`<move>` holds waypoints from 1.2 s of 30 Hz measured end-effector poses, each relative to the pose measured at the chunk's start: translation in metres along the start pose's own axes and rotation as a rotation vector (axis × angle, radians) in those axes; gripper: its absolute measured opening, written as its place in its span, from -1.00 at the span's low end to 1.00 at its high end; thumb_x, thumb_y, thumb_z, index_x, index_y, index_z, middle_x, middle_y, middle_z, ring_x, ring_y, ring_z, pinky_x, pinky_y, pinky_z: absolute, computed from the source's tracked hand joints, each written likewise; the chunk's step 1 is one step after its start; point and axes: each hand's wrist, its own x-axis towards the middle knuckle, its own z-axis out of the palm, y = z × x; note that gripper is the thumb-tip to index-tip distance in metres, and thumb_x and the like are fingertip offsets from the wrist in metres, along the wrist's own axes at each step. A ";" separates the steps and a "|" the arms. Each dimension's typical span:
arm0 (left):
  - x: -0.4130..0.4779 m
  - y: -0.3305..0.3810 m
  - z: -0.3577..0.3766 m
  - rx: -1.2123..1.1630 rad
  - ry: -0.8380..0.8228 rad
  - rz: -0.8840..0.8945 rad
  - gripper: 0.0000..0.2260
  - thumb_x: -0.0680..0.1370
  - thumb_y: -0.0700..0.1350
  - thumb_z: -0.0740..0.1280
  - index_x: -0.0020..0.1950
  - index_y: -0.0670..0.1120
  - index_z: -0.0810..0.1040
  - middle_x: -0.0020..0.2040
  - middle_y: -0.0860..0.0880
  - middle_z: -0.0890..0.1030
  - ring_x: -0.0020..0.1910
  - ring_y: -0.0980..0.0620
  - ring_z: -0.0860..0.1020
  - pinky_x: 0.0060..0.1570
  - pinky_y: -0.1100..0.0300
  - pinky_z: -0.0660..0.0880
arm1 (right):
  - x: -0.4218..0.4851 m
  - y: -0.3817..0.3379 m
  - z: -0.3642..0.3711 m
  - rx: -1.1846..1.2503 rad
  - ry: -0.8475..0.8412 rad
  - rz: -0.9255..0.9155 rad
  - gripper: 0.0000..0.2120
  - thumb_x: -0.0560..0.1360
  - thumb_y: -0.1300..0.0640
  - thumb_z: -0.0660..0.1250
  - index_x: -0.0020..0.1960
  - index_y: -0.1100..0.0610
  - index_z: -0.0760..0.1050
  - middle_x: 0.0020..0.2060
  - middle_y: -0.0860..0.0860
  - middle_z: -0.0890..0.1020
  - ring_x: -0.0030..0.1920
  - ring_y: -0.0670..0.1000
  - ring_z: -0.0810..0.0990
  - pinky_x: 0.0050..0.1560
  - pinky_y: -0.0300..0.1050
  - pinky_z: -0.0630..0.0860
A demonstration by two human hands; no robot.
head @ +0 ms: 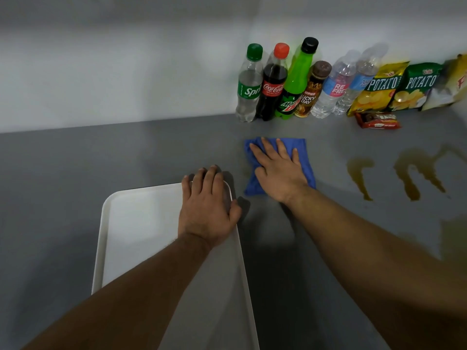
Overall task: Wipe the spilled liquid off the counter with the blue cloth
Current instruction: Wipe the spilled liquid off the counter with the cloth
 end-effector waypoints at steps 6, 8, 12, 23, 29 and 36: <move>-0.001 0.001 -0.002 0.003 -0.003 0.005 -0.38 0.59 0.25 0.04 0.53 -0.10 0.29 0.58 -0.13 0.32 0.59 -0.16 0.22 0.59 -0.22 0.05 | -0.038 -0.022 0.010 -0.074 -0.026 -0.157 -0.33 0.58 -0.19 -0.19 0.68 -0.20 -0.19 0.69 -0.11 -0.14 0.67 0.09 -0.19 0.61 0.33 -0.17; -0.001 0.000 -0.003 0.005 0.002 0.013 -0.38 0.59 0.23 0.04 0.53 -0.11 0.30 0.57 -0.14 0.33 0.58 -0.18 0.23 0.58 -0.23 0.07 | -0.063 -0.008 0.014 -0.031 0.003 -0.209 -0.32 0.56 -0.19 -0.14 0.68 -0.21 -0.09 0.69 -0.13 -0.04 0.67 0.07 -0.12 0.63 0.29 -0.14; 0.000 -0.002 -0.001 0.006 -0.030 0.014 -0.38 0.59 0.22 0.01 0.56 -0.09 0.29 0.60 -0.13 0.30 0.60 -0.19 0.20 0.60 -0.23 0.02 | -0.078 0.028 0.013 0.003 0.050 -0.087 -0.36 0.63 -0.19 0.03 0.68 -0.21 -0.02 0.68 -0.16 -0.01 0.67 0.05 -0.08 0.64 0.23 -0.14; -0.001 0.000 -0.001 0.017 -0.022 0.016 -0.45 0.62 0.13 -0.03 0.56 -0.08 0.26 0.60 -0.14 0.28 0.61 -0.18 0.17 0.60 -0.23 0.01 | -0.015 -0.033 0.009 -0.054 0.019 -0.030 -0.39 0.69 -0.20 -0.07 0.69 -0.13 -0.15 0.70 -0.04 -0.11 0.67 0.14 -0.18 0.59 0.39 -0.17; -0.001 -0.002 -0.002 0.022 -0.038 0.028 -0.43 0.60 0.13 0.00 0.57 -0.09 0.25 0.61 -0.13 0.26 0.61 -0.19 0.16 0.61 -0.21 -0.03 | -0.086 0.013 0.022 -0.014 0.065 -0.163 -0.40 0.65 -0.21 0.00 0.67 -0.18 0.04 0.68 -0.12 0.06 0.67 0.06 -0.03 0.63 0.25 -0.09; -0.002 -0.002 0.000 0.022 -0.039 0.018 -0.44 0.61 0.13 0.02 0.57 -0.08 0.23 0.61 -0.13 0.26 0.60 -0.20 0.16 0.60 -0.24 -0.02 | -0.055 0.003 0.024 0.033 0.072 0.135 -0.38 0.68 -0.28 -0.04 0.69 -0.16 -0.06 0.69 -0.09 -0.09 0.67 0.14 -0.16 0.60 0.36 -0.22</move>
